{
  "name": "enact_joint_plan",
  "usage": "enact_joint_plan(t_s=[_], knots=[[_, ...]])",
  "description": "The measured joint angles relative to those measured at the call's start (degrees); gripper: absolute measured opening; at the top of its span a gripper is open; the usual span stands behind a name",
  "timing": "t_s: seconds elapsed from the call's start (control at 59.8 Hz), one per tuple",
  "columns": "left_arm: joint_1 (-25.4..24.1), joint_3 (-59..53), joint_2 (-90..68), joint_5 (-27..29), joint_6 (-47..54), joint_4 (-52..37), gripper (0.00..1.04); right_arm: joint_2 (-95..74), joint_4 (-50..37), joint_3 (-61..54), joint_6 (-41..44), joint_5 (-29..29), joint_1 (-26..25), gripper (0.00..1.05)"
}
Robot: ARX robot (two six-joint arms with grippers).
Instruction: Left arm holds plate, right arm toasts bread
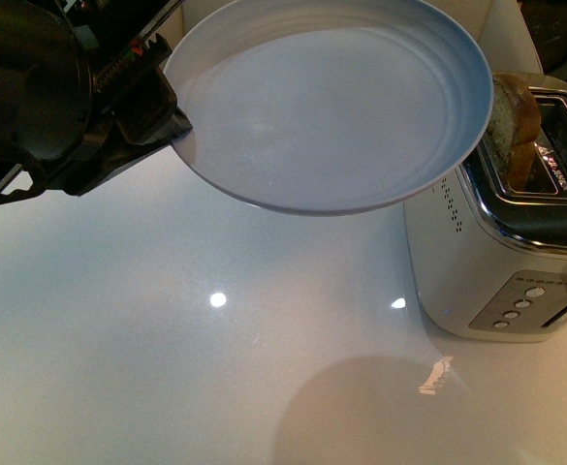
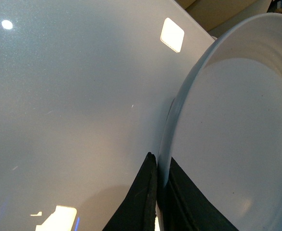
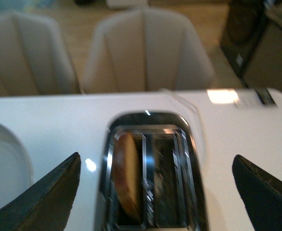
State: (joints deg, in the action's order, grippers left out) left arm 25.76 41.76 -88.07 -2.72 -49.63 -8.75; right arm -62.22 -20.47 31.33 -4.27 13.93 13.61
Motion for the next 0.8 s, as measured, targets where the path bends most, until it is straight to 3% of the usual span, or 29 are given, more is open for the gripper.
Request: enact_joint_plan(t_s=[0.134, 0.301, 0.468, 0.602, 0.669, 0.803], knots=[[0.00, 0.00, 0.00, 0.00, 0.00, 0.00, 0.03, 3.39, -14.75, -8.68, 2.58, -3.10, -2.12, 0.63], [0.02, 0.00, 0.00, -0.04, 0.00, -0.02, 0.03, 9.77, -16.52, -16.55, 3.56, -5.99, -5.46, 0.28], [0.02, 0.00, 0.00, -0.02, 0.00, -0.02, 0.03, 14.32, -16.22, -20.50, 3.78, -7.87, -7.28, 0.02], [0.02, 0.00, 0.00, -0.04, 0.00, -0.02, 0.03, 17.94, -14.97, -23.02, 3.98, -9.11, -8.50, 0.02], [0.02, 0.00, 0.00, -0.04, 0.00, -0.02, 0.03, 20.15, -13.88, -24.30, 4.04, -13.11, -11.50, 0.02], [0.02, 0.00, 0.00, 0.02, 0.00, -0.02, 0.03, 23.78, -12.09, -26.01, 4.04, -13.62, -13.35, 0.02]])
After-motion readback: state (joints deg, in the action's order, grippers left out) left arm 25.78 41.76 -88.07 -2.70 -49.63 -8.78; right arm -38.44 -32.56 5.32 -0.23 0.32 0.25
